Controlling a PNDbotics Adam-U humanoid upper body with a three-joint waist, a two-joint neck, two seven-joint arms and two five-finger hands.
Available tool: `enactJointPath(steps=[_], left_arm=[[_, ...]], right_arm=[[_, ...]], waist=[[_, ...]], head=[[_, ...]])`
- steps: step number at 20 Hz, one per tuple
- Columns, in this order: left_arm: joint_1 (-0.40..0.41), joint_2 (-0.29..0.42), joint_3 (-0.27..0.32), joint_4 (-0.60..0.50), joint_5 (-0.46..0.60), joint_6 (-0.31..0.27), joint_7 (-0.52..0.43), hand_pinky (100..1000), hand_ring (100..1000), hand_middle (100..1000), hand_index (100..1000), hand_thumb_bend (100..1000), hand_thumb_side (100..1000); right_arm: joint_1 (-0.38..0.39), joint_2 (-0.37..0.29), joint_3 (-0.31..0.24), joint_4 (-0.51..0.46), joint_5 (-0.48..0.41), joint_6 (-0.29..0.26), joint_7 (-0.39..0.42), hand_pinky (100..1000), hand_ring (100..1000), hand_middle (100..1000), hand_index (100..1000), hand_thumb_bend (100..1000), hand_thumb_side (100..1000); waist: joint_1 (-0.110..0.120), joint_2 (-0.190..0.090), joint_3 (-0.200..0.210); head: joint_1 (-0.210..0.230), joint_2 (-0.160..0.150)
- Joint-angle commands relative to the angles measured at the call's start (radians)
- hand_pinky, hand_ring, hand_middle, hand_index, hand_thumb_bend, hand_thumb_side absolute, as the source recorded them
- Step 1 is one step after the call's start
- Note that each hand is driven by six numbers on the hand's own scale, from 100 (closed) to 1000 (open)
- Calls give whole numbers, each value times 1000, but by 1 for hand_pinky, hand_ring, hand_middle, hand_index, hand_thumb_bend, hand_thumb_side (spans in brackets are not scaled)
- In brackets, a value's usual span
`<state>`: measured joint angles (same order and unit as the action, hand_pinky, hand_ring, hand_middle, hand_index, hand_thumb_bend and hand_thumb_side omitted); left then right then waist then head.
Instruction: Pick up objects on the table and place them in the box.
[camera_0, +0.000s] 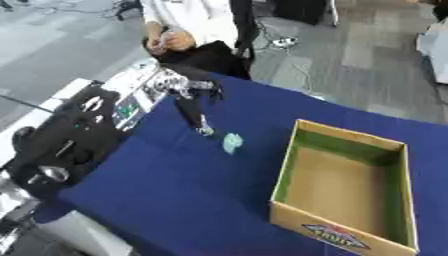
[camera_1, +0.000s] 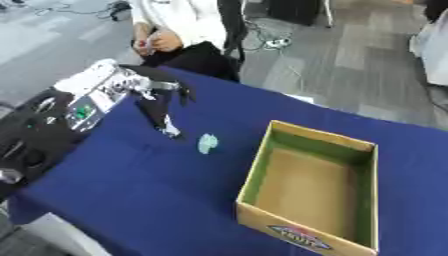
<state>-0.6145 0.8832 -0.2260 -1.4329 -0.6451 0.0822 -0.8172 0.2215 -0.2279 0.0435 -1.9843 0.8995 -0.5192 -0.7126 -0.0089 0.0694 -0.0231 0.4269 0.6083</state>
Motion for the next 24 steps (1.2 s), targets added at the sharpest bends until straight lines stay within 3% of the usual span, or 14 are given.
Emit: enactJointPath(steps=[1, 7, 24], left_arm=[[-40, 32, -10, 44, -2, -27, -13, 306, 476, 733, 913, 1000, 392], [-93, 3, -37, 159, 34, -66, -7, 273, 447, 702, 891, 1000, 453], [-168, -61, -81, 321, 30, -69, -62, 296, 443, 704, 893, 1000, 529]], right_arm=[[0, -20, 0, -16, -5, -191, -194, 221, 293, 330, 516, 319, 1000], [0, -22, 1, -16, -8, -192, -194, 220, 293, 330, 515, 319, 1000], [-9, -32, -2, -16, -25, -198, -194, 222, 293, 330, 515, 313, 1000]], waist=[[5, -12, -3], [5, -13, -6], [7, -11, -17]], head=[[0, 8], [1, 11], [0, 13]])
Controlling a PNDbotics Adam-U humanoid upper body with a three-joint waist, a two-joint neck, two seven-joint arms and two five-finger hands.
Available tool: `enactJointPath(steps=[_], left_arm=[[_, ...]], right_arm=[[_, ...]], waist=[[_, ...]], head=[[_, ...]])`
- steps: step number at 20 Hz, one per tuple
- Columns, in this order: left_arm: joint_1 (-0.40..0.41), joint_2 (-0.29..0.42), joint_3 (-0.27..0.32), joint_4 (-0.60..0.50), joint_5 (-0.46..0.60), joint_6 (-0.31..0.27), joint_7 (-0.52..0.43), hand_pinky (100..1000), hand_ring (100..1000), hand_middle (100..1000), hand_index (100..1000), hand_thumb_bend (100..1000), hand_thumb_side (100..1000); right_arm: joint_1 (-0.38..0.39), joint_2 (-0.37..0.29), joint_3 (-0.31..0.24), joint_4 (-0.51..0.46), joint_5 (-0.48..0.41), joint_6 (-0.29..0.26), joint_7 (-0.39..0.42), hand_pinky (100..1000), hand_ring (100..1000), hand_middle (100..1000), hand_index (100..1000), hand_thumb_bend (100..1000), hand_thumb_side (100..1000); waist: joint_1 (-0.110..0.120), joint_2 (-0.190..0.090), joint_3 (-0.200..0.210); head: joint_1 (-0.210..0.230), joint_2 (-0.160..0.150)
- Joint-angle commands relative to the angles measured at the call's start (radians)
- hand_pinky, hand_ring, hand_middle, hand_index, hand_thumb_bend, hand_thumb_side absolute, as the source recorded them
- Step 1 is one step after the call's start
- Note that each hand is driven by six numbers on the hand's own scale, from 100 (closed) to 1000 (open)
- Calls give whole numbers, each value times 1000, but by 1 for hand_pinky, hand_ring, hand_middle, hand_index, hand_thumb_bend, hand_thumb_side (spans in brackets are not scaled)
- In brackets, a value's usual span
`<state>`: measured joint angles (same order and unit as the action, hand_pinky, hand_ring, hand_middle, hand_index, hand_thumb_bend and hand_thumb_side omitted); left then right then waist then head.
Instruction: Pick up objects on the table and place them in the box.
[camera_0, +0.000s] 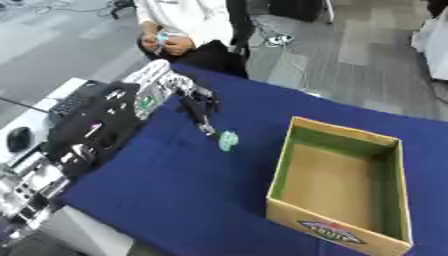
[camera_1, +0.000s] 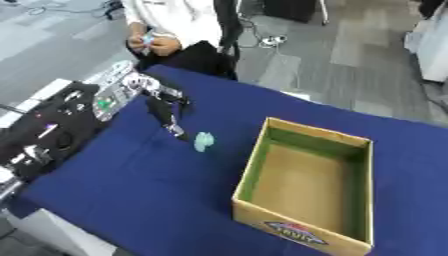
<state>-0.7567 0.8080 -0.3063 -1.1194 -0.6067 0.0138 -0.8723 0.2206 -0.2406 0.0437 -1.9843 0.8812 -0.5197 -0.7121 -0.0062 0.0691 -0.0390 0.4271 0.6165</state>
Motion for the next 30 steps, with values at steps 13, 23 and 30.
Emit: enactJointPath(steps=[13, 23, 30], left_arm=[[-82, -43, -15, 145, -113, -29, 1, 289, 430, 698, 898, 1000, 528], [-106, -92, -8, 221, -154, -76, 37, 246, 483, 888, 980, 1000, 458], [-111, -108, -10, 242, -163, -110, 49, 247, 496, 907, 993, 1000, 451]], right_arm=[[-13, -27, -6, -16, -22, -206, -193, 224, 295, 331, 515, 307, 1000], [-23, -37, -11, -16, -40, -214, -189, 226, 295, 332, 515, 301, 1000], [-30, -41, -16, -16, -54, -219, -187, 227, 295, 331, 515, 298, 1000]], waist=[[6, -11, -7], [9, -8, -16], [10, -6, -22]], head=[[11, -9], [22, -7], [33, -4]])
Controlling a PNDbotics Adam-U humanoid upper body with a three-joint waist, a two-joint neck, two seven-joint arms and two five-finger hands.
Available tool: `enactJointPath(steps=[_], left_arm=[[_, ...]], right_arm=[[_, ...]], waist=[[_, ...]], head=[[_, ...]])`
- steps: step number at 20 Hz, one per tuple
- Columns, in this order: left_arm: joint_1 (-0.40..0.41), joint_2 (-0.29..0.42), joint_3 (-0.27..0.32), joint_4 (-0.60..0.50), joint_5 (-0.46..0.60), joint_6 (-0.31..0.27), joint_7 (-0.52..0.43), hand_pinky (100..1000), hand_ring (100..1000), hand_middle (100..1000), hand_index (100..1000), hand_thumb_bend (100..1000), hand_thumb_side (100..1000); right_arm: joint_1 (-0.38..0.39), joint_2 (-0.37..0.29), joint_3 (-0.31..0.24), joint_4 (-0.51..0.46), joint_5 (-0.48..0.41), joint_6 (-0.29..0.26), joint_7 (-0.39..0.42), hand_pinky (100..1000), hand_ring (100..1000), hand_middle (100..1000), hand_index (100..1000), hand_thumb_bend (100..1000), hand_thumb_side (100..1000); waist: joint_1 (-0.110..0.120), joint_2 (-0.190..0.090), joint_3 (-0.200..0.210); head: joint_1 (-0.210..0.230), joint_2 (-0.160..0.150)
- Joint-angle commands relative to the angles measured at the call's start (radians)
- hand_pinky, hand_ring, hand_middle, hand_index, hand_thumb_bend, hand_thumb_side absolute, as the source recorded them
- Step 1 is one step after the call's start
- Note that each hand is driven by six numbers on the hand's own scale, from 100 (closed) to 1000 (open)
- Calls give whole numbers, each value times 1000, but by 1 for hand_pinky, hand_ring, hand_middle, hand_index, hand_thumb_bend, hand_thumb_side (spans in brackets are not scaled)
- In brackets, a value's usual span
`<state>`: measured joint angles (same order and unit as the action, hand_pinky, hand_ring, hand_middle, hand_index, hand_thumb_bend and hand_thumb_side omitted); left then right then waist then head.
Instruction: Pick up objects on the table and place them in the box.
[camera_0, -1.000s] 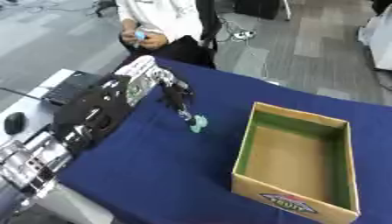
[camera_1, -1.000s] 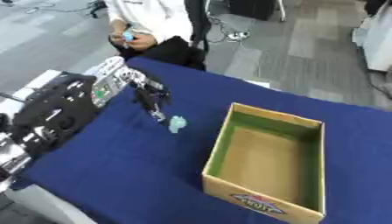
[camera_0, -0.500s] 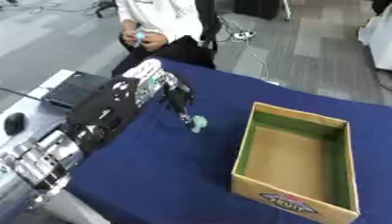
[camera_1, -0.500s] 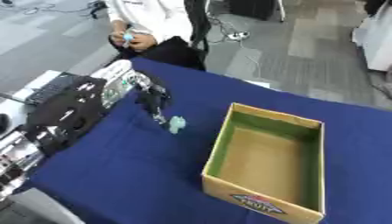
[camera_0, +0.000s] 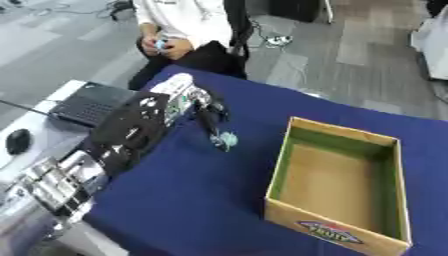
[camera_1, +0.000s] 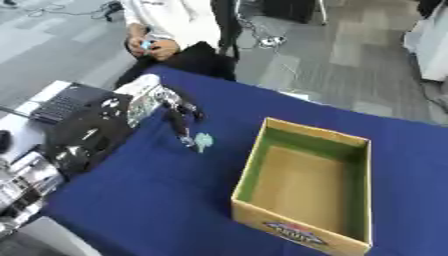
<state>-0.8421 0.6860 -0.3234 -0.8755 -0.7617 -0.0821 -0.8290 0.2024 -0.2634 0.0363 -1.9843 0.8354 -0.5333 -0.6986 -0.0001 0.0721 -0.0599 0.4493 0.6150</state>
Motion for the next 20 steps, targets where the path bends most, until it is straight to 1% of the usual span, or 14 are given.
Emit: enactJointPath(steps=[1, 3, 12, 20], left_arm=[[-25, 12, 8, 0, -11, -19, 10, 241, 492, 901, 991, 1000, 458], [-26, 9, 8, 5, -22, -27, 19, 253, 496, 917, 998, 1000, 445], [-43, -11, 25, 47, -65, -40, 55, 278, 495, 916, 1000, 1000, 439], [-63, -34, 52, 102, -102, -60, 105, 279, 491, 887, 988, 1000, 382]], right_arm=[[-13, -18, -8, -16, -9, -206, -199, 227, 296, 331, 515, 298, 1000], [-15, -19, -9, -16, -12, -207, -198, 227, 295, 331, 515, 298, 1000], [-23, -22, -11, -16, -26, -210, -191, 227, 295, 331, 515, 295, 1000], [-33, -27, -16, -16, -42, -213, -186, 228, 295, 331, 515, 296, 1000]], waist=[[4, -8, -2], [4, -7, -4], [6, -3, -11], [6, 2, -19]], head=[[12, -2], [14, -4], [26, -6], [37, -8]])
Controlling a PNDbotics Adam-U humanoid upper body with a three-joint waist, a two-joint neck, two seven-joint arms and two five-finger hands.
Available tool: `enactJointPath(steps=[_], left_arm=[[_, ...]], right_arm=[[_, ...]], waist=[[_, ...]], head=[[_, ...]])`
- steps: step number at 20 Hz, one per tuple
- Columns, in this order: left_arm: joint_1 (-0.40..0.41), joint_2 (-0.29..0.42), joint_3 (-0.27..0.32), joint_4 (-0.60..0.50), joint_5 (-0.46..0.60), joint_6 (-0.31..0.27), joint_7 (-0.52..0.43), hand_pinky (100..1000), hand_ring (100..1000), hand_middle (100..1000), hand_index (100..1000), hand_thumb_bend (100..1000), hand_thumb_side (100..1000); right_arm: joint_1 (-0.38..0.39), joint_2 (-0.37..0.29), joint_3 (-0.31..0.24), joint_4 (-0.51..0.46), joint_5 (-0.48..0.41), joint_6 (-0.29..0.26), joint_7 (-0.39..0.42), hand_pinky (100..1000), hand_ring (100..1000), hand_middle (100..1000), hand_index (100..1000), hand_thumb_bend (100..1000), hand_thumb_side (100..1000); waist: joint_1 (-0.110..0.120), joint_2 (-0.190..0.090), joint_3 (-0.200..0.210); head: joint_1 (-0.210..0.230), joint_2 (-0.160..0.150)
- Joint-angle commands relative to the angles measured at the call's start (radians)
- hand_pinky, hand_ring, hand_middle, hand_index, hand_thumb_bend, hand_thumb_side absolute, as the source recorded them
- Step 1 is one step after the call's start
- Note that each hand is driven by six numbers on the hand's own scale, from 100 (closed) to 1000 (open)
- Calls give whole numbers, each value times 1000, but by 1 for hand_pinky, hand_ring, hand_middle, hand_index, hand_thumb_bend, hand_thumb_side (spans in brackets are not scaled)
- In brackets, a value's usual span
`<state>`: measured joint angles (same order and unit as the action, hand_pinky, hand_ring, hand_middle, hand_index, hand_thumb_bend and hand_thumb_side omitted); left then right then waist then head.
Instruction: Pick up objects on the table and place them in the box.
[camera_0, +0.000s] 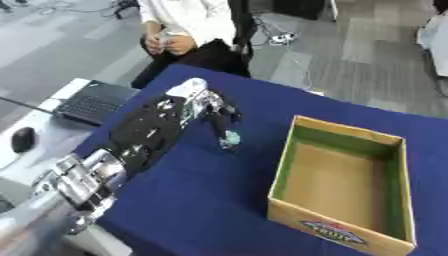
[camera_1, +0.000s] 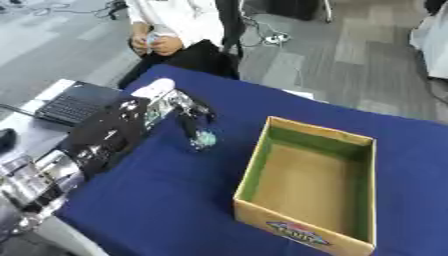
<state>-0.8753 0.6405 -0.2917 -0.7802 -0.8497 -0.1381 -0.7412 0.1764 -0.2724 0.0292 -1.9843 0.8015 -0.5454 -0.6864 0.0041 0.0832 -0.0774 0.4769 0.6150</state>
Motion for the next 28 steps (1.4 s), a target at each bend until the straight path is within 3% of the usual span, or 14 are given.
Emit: enactJointPath(steps=[1, 18, 28], left_arm=[[-33, 9, 24, 13, -19, -5, 23, 281, 491, 886, 988, 1000, 378], [-60, -16, 46, 83, -79, -31, 49, 271, 474, 826, 975, 1000, 323], [-79, -13, 23, 74, -93, -15, -9, 168, 370, 707, 941, 1000, 323]], right_arm=[[-8, -19, -10, -16, -10, -201, -198, 228, 295, 331, 515, 295, 1000], [-15, -23, -17, -16, -30, -209, -191, 229, 295, 331, 516, 292, 1000], [-7, -23, -17, -16, -31, -208, -189, 228, 295, 331, 516, 293, 1000]], waist=[[2, -9, -2], [2, -5, -9], [4, -11, -5]], head=[[9, -8], [15, -6], [10, 2]])
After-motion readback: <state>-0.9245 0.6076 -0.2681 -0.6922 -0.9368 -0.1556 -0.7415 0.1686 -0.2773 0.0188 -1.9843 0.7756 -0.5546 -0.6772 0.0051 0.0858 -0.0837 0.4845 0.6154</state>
